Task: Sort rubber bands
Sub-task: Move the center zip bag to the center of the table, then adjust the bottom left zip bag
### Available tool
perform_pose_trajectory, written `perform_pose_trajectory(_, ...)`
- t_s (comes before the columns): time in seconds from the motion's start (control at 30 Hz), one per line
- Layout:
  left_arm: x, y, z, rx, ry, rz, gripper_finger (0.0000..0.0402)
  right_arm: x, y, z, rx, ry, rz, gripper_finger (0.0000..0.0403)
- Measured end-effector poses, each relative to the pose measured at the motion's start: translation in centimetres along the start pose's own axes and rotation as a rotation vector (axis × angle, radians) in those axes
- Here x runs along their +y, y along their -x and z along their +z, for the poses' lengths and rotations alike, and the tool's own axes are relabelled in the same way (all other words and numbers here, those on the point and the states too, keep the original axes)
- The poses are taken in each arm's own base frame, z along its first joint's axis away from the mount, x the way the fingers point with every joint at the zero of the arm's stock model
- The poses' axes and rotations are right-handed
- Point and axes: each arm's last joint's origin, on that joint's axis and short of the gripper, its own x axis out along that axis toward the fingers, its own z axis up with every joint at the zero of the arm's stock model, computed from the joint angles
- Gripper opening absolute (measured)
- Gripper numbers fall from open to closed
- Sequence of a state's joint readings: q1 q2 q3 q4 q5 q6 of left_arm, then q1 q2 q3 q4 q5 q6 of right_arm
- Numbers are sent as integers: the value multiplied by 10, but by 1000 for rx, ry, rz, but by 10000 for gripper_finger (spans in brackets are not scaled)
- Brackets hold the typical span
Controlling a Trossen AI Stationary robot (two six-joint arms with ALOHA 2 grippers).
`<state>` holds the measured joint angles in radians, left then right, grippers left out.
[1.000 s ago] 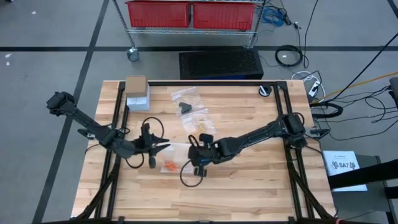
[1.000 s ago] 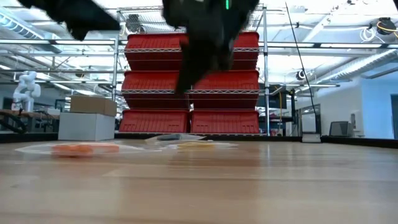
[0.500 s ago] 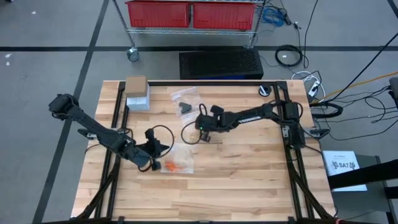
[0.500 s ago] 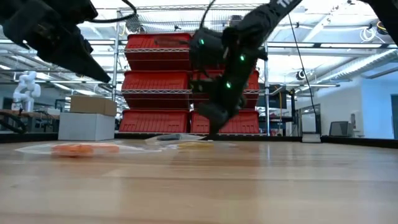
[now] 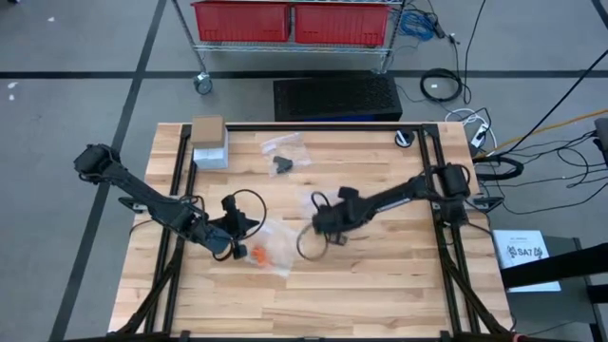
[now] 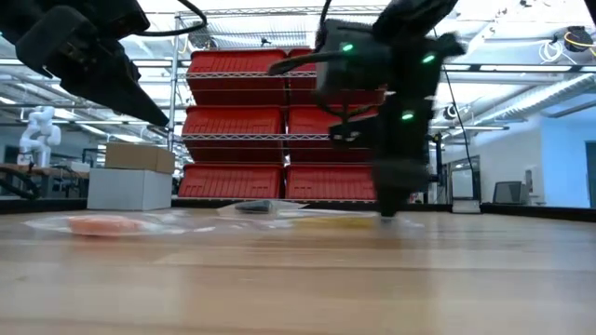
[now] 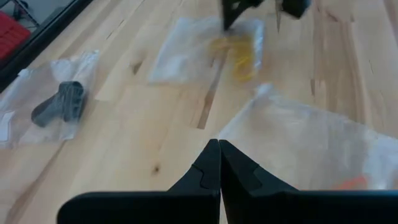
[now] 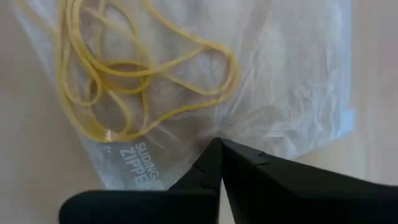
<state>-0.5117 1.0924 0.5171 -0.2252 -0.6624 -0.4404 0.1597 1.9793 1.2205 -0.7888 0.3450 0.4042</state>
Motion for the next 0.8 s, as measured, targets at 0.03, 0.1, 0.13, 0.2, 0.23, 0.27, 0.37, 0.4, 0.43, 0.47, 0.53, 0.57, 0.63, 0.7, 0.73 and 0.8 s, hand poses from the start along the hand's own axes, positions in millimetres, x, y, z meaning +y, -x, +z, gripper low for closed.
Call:
perform_pose_trajectory(0.03,0,0,0,1,0,0,1,5,4,-6,15,13,-7,0)
perform_pose_trajectory(0.1,0,0,0,1,1,-4,1,13,14,-16,43,24,-1,0)
perform_pose_trajectory(0.13,-1,0,1,2,8,-21,1,17,19,-21,53,27,7,0)
perform_pose_trajectory(0.2,-4,-1,1,16,19,-83,1,24,29,-27,46,30,21,0)
perform_pose_trajectory(0.23,-6,-3,0,29,9,-102,1,26,36,-30,31,25,25,0)
perform_pose_trajectory(0.27,-8,-6,-2,41,-3,-107,1,27,44,-33,9,8,32,0)
perform_pose_trajectory(0.37,-12,-22,-4,57,-49,-104,1,31,63,-37,-79,-44,31,0)
perform_pose_trajectory(0.4,-13,-29,-5,68,-66,-110,0,32,68,-38,-108,-60,32,0)
perform_pose_trajectory(0.43,-13,-36,-6,80,-77,-119,0,32,73,-38,-140,-77,42,0)
perform_pose_trajectory(0.47,-12,-44,-7,91,-83,-122,0,32,78,-38,-168,-90,48,0)
perform_pose_trajectory(0.53,-8,-57,-9,123,-65,-114,0,32,85,-38,-200,-107,65,0)
perform_pose_trajectory(0.57,-5,-62,-10,144,-53,-113,0,32,86,-38,-207,-109,69,0)
perform_pose_trajectory(0.63,-2,-71,-15,191,-37,-104,0,32,88,-38,-217,-114,76,0)
perform_pose_trajectory(0.7,-1,-75,-19,218,-31,-98,0,31,89,-38,-220,-114,76,0)
perform_pose_trajectory(0.73,-1,-77,-21,231,-36,-94,0,31,89,-38,-220,-114,74,0)
perform_pose_trajectory(0.8,-2,-80,-25,255,-45,-90,0,31,88,-38,-215,-108,72,0)
